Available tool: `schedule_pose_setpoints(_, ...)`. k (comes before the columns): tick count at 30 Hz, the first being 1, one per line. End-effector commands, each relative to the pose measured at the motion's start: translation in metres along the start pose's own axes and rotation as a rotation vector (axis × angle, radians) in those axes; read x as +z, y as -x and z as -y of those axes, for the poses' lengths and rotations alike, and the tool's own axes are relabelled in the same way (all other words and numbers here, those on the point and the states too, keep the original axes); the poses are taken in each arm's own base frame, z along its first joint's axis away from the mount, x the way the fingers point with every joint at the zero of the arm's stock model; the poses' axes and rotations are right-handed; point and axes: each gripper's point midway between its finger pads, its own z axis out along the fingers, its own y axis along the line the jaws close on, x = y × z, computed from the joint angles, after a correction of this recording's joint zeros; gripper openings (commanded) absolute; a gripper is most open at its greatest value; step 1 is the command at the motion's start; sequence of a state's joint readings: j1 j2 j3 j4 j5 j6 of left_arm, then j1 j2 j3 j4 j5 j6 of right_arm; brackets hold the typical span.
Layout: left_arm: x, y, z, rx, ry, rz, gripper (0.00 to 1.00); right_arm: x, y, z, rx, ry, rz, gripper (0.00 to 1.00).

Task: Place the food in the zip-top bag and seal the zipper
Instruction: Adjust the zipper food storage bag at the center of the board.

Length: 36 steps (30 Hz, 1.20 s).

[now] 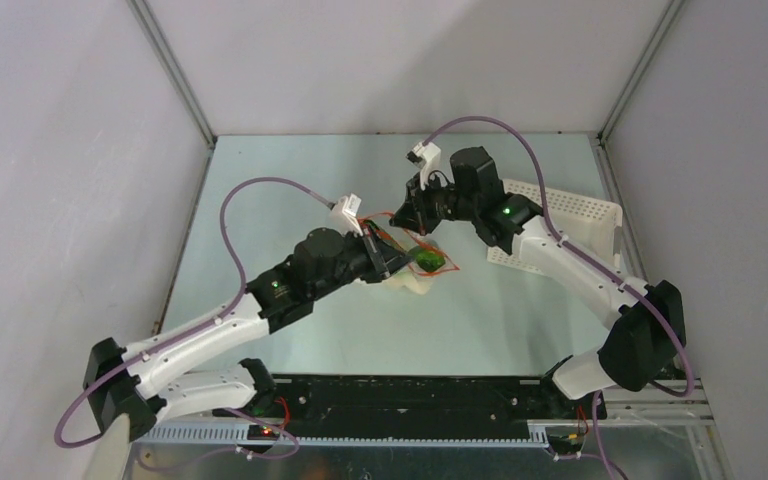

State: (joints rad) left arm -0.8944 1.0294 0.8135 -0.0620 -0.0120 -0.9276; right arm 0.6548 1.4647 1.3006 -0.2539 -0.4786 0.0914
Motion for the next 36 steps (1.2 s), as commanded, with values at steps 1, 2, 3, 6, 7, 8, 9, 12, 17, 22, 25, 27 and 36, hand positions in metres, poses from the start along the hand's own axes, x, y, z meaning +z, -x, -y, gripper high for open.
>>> schedule_pose_setpoints(1,0.010,0.039,0.029,-0.101,-0.044,0.180,0.07,-0.013,0.038,-0.038,-0.116,0.193,0.101,0.00)
schedule_pose_setpoints(2,0.012,0.040,0.031,-0.108,-0.049,0.181,0.06,-0.014,0.038,-0.038,-0.112,0.197,0.098,0.00)
schedule_pose_setpoints(3,0.015,0.043,0.038,-0.122,-0.068,0.189,0.06,-0.015,0.037,-0.040,-0.105,0.212,0.094,0.00)
schedule_pose_setpoints(6,0.016,0.045,0.053,-0.121,-0.099,0.218,0.04,-0.018,0.036,-0.043,-0.092,0.243,0.086,0.00)
schedule_pose_setpoints(7,0.017,0.046,0.058,-0.116,-0.108,0.226,0.06,-0.020,0.034,-0.044,-0.089,0.252,0.081,0.00)
schedule_pose_setpoints(8,0.017,0.044,0.060,-0.102,-0.109,0.224,0.07,-0.020,0.032,-0.044,-0.083,0.251,0.071,0.00)
schedule_pose_setpoints(9,0.021,0.041,0.057,-0.094,-0.091,0.209,0.12,-0.019,0.029,-0.042,-0.081,0.249,0.060,0.00)
schedule_pose_setpoints(12,0.026,0.029,0.045,-0.037,-0.038,0.158,0.42,-0.014,0.015,-0.038,-0.063,0.248,0.011,0.00)
schedule_pose_setpoints(17,0.005,0.016,0.041,0.154,-0.071,0.091,0.90,-0.010,0.002,-0.034,-0.062,0.263,-0.031,0.00)
schedule_pose_setpoints(22,-0.051,0.019,0.037,0.432,-0.104,0.063,0.99,-0.014,0.000,-0.036,-0.089,0.288,-0.036,0.00)
schedule_pose_setpoints(25,-0.076,0.028,0.033,0.516,-0.091,0.095,1.00,-0.015,-0.001,-0.034,-0.092,0.299,-0.039,0.00)
schedule_pose_setpoints(27,-0.091,0.040,0.023,0.560,-0.032,0.137,1.00,-0.015,-0.004,-0.034,-0.094,0.309,-0.048,0.00)
schedule_pose_setpoints(36,-0.093,0.049,-0.022,0.539,-0.044,0.147,1.00,-0.018,-0.007,-0.036,-0.090,0.379,-0.056,0.00)
